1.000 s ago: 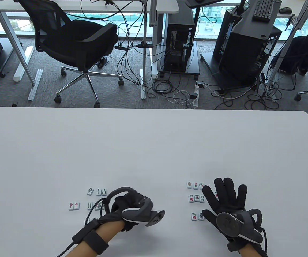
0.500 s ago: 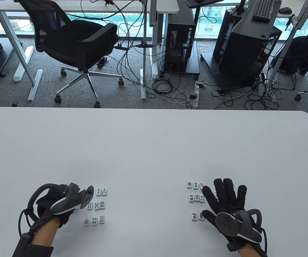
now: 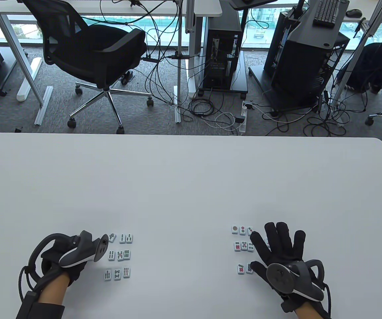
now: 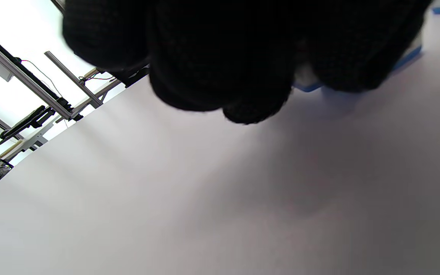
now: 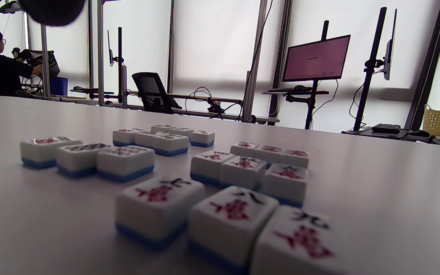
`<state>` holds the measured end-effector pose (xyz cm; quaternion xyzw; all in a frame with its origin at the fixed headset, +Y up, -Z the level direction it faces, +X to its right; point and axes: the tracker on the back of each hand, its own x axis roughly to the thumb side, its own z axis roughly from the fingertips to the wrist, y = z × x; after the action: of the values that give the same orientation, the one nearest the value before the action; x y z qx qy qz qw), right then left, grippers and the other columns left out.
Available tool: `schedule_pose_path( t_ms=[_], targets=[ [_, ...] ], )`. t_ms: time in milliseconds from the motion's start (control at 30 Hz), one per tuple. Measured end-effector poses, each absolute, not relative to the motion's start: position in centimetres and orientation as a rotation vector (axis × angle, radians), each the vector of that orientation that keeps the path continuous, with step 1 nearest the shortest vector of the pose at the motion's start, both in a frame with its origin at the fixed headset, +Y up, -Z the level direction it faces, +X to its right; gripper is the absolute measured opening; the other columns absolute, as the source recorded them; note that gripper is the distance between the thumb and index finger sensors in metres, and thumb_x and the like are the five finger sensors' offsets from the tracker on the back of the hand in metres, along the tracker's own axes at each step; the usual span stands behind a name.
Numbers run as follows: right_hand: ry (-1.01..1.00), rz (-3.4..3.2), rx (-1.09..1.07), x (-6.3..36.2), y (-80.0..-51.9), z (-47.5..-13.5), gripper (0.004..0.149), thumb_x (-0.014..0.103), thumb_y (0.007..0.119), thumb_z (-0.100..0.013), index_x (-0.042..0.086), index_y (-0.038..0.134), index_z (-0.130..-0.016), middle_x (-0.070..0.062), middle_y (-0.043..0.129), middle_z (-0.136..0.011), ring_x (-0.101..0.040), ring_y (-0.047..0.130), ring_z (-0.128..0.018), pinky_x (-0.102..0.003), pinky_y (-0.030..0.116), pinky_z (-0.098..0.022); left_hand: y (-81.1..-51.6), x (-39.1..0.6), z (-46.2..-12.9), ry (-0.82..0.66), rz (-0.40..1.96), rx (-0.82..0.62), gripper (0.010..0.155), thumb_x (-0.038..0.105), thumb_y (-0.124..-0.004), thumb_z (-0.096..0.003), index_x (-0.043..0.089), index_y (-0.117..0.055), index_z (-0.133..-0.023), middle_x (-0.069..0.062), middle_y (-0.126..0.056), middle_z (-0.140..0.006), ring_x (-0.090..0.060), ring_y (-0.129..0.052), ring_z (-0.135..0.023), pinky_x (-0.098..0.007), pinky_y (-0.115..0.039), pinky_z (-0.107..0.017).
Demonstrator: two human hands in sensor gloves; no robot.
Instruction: Mahjong suit sorting
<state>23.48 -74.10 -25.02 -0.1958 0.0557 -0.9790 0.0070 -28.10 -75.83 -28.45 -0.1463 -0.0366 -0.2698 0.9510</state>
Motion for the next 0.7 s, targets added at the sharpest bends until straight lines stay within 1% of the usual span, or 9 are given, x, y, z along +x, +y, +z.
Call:
schedule_pose_path(
  t_ms=[300, 467, 600, 700],
  targets=[
    [0.174, -3.064, -0.614, 23.5, -74.1, -25.0, 0.076, 0.063, 0.055, -0.051, 0.039, 0.012, -0.109, -0.008, 0.002, -0.118, -0.038, -0.004, -0.104, -0.070, 0.006, -0.070, -76.7, -28.0, -28.5, -0.064, -0.555, -0.322, 0.062, 0.050, -0.088, -0.0295, 0.025, -0.081, -0.086, 0.012, -0.101, -0.062, -0.009, -0.103, -0.036, -0.037, -0.088, -0.040],
    [0.176, -3.065, -0.613, 23.5, -74.1, -25.0, 0.076, 0.063, 0.055, -0.051, 0.039, 0.012, -0.109, -0.008, 0.002, -0.118, -0.038, -0.004, -0.104, -0.070, 0.006, -0.070, -76.6, -28.3, -28.2, -0.040, -0.533, -0.346, 0.066, 0.052, -0.087, -0.0294, 0.025, -0.078, -0.089, 0.012, -0.100, -0.065, -0.010, -0.103, -0.039, -0.038, -0.087, -0.042],
    [0.182, -3.071, -0.607, 23.5, -74.0, -25.1, 0.076, 0.063, 0.055, -0.051, 0.039, 0.012, -0.109, -0.008, 0.002, -0.118, -0.038, -0.004, -0.104, -0.070, 0.005, -0.070, -75.4, -28.8, -27.7, -0.005, -0.536, -0.307, 0.070, 0.054, -0.087, -0.0289, 0.029, -0.074, -0.093, 0.011, -0.098, -0.072, -0.012, -0.104, -0.046, -0.040, -0.086, -0.046],
    [0.182, -3.072, -0.601, 23.6, -74.0, -25.1, 0.076, 0.063, 0.055, -0.051, 0.039, 0.012, -0.109, -0.008, 0.002, -0.118, -0.038, -0.004, -0.103, -0.070, 0.005, -0.070, -73.5, -29.5, -27.3, 0.036, -0.505, -0.230, 0.072, 0.055, -0.086, -0.0290, 0.030, -0.072, -0.095, 0.010, -0.096, -0.077, -0.014, -0.103, -0.052, -0.042, -0.084, -0.049]
  ],
)
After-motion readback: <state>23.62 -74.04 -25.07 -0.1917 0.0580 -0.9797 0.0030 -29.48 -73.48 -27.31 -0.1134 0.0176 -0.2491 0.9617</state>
